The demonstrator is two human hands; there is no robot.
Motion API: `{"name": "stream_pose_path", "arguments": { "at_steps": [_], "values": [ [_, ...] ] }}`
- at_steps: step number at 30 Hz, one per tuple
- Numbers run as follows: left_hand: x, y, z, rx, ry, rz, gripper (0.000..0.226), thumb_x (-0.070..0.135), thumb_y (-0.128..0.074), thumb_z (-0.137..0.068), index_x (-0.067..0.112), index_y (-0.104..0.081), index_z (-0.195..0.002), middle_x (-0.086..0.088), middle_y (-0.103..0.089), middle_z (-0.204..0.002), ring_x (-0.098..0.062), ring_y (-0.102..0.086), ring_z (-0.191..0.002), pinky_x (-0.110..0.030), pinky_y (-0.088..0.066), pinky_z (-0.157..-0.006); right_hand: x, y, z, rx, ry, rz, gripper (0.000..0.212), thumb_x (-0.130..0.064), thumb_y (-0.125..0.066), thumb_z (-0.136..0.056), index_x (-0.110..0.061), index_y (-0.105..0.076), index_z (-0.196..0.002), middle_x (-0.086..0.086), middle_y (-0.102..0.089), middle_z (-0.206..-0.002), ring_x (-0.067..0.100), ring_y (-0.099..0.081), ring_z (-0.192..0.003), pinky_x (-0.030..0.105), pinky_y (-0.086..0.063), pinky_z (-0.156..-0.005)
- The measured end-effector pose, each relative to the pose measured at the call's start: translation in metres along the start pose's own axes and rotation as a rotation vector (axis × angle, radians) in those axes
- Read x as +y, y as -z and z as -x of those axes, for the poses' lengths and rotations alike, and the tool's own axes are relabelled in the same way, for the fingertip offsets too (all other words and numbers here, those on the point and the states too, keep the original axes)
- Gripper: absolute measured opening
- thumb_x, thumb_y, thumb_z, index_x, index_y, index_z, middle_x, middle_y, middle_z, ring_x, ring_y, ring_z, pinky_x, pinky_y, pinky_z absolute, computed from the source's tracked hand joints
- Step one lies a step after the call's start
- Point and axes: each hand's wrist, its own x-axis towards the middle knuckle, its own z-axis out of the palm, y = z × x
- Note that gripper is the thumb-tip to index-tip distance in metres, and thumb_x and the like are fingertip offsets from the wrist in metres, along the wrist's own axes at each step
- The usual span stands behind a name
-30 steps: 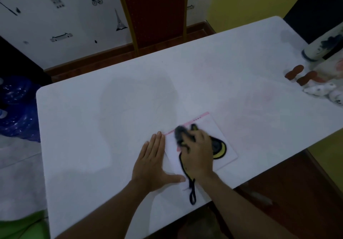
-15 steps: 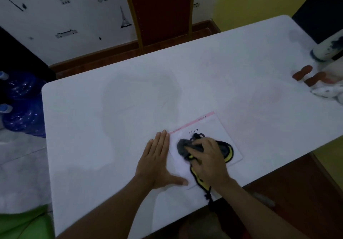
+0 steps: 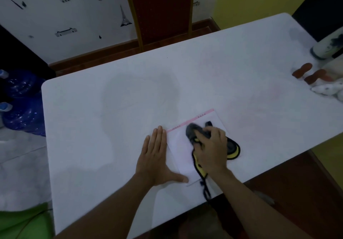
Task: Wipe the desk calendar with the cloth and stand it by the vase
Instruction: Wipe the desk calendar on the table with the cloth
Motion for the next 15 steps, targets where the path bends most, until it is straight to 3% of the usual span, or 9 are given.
{"name": "stream_pose_path", "arguments": {
  "at_steps": [2,7,12,15],
  "values": [
    [0.001,0.001,0.000,-0.004,-0.005,-0.023,0.169,0.112,-0.035,-0.038,0.007,0.024,-0.155,-0.008,0.035,-0.163,-0.022,0.033,-0.151,-0.041,0.018,-0.124,-0.030,-0.010,-0.009,0.019,-0.087,0.025,0.038,-0.013,-0.073,-0.080,-0.023,-0.075,-0.117,0.011,-0.060,-0.119,0.034,-0.043,-0.113,0.052,-0.046,-0.089],
    [0.000,0.003,0.000,-0.018,-0.007,-0.005,0.167,0.112,-0.035,-0.038,0.010,0.029,-0.154,-0.003,0.041,-0.159,-0.017,0.039,-0.147,-0.039,0.022,-0.122,-0.011,-0.006,0.017,-0.117,0.320,0.030,0.041,-0.024,-0.056,-0.083,-0.026,-0.073,-0.120,0.008,-0.059,-0.122,0.031,-0.042,-0.117,0.047,-0.045,-0.094],
    [-0.002,0.004,-0.001,-0.022,-0.022,0.001,0.166,0.111,-0.038,-0.040,0.011,0.029,-0.154,-0.002,0.040,-0.159,-0.017,0.038,-0.148,-0.040,0.018,-0.124,-0.032,-0.015,-0.004,-0.064,0.013,0.031,0.039,-0.017,-0.068,-0.080,-0.025,-0.074,-0.118,0.011,-0.059,-0.124,0.035,-0.042,-0.117,0.053,-0.044,-0.092],
    [-0.002,0.005,0.001,-0.019,-0.039,-0.032,0.162,0.111,-0.035,-0.043,0.011,0.028,-0.154,-0.005,0.038,-0.161,-0.020,0.035,-0.149,-0.044,0.013,-0.126,-0.030,-0.015,0.012,-0.145,0.273,0.034,0.043,-0.024,-0.058,-0.082,-0.031,-0.070,-0.123,0.004,-0.057,-0.124,0.031,-0.042,-0.118,0.045,-0.038,-0.097]
  ]
}}
